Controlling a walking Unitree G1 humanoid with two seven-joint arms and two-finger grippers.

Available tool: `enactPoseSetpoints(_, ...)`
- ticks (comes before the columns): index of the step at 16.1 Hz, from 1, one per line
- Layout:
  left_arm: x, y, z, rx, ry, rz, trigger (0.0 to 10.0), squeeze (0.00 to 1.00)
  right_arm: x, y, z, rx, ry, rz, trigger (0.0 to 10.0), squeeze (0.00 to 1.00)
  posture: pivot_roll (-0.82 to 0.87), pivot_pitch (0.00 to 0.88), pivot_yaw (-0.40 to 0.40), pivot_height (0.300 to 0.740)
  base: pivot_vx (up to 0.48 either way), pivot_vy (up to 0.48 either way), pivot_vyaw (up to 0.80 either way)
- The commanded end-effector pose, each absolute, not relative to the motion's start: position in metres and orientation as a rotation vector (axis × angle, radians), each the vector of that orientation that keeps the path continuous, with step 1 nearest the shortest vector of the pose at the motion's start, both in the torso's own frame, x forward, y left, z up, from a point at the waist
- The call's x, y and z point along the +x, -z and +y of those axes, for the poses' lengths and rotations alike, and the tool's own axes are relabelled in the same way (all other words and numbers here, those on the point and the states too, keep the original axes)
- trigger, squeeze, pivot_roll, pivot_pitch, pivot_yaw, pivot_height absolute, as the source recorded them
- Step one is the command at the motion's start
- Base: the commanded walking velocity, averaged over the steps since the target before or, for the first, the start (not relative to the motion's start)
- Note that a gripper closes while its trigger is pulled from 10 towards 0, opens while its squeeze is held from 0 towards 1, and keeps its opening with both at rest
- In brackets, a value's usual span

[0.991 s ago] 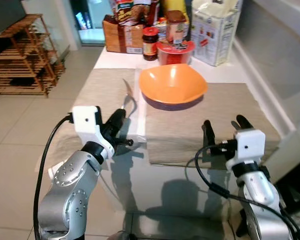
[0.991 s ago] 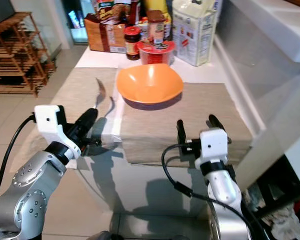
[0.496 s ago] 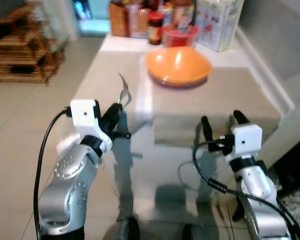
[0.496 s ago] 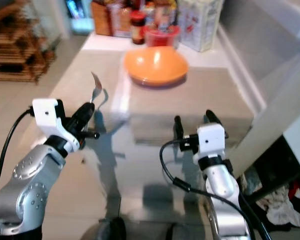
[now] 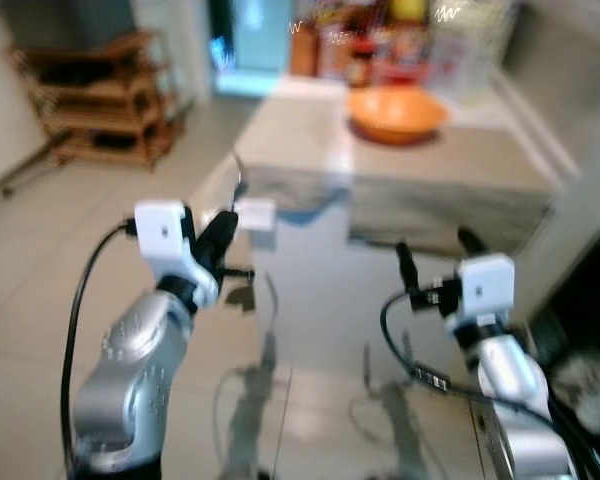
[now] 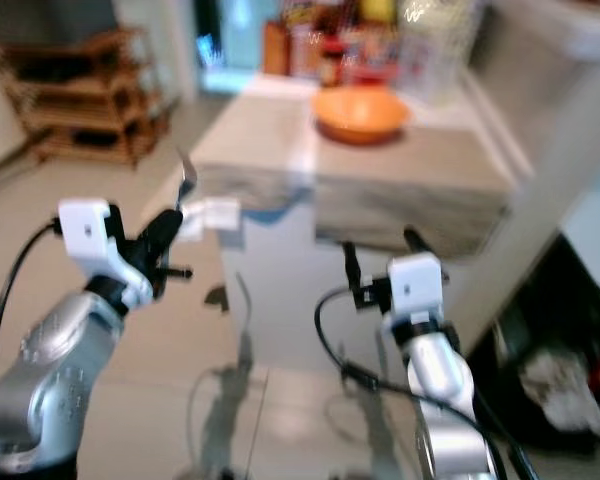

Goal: Setting the table

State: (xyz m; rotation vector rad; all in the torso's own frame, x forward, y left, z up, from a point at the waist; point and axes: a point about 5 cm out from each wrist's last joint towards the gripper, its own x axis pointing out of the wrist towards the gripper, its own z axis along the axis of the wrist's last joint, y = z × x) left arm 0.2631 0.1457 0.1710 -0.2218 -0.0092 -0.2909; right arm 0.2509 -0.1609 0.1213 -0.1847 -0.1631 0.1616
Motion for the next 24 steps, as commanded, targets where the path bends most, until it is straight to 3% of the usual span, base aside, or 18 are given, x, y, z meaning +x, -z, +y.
enactPoseSetpoints(1, 0.264, -0.174, 0.136, -0.228, 0.336, -0.022, 0.0, 0.00, 0.255, -0.124, -0.163, -0.200, -0.151, -0.160, 10.0, 0.00, -0.12, 0.000, 0.058, 0.722, 0.000, -0.480, -0.80)
enactPoseSetpoints(12, 0.269, -0.171, 0.130, -0.207, 0.329, -0.017, 0.0, 0.00, 0.259, -0.125, -0.158, -0.205, -0.191, -0.176, 10.0, 0.00, -0.12, 0.000, 0.054, 0.722, 0.000, -0.451, -0.07)
enactPoseSetpoints(19, 0.277, -0.169, 0.129, -0.171, 0.305, 0.003, 0.0, 0.00, 0.257, -0.124, -0.155, -0.211, -0.196, -0.177, 10.0, 0.00, -0.13, 0.000, 0.061, 0.722, 0.292, -0.376, 0.00)
enactPoseSetpoints(24, 0.278, -0.167, 0.126, -0.160, 0.309, 0.004, 0.0, 0.00, 0.256, -0.125, -0.156, -0.200, -0.184, -0.179, 10.0, 0.00, -0.13, 0.000, 0.062, 0.722, 0.332, -0.343, 0.60)
